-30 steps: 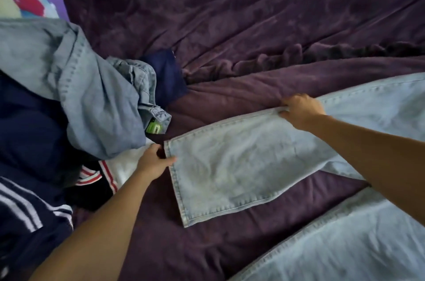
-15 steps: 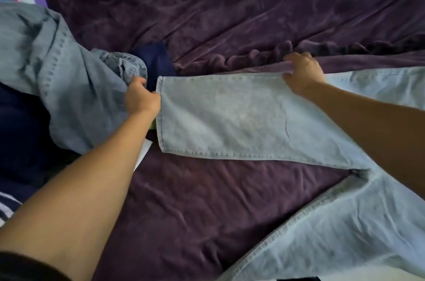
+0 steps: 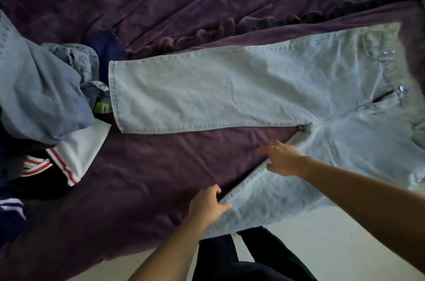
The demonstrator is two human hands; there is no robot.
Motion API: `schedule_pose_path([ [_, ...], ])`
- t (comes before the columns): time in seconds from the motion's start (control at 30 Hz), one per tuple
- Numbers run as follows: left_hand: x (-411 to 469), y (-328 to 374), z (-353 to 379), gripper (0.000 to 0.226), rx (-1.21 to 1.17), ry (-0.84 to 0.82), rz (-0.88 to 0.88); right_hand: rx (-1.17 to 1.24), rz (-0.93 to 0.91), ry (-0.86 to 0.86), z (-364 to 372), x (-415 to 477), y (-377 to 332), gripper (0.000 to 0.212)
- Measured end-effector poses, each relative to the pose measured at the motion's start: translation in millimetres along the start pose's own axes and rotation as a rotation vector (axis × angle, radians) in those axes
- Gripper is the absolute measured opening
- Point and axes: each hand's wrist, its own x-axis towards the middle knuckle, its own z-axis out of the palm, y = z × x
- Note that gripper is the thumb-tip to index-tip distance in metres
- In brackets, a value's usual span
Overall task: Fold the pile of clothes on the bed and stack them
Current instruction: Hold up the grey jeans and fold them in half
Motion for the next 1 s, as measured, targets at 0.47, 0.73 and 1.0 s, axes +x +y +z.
schedule_pose_path([
  [0.47, -87, -52, -36, 0.016, 0.119, 0.017, -0.158, 0.211, -0.074, 0.311, 23, -60, 17, 0.021],
  [0.73, -64, -17, -186, 0.02, -0.067, 0.209, -0.014, 0.338, 0.05, 0.417, -59, -39, 17, 0.024],
  [1.0, 11, -58, -162, 0.035, -0.089, 0.656, -0.226, 0.251, 0.108, 0.581, -32, 11, -23, 0.048],
])
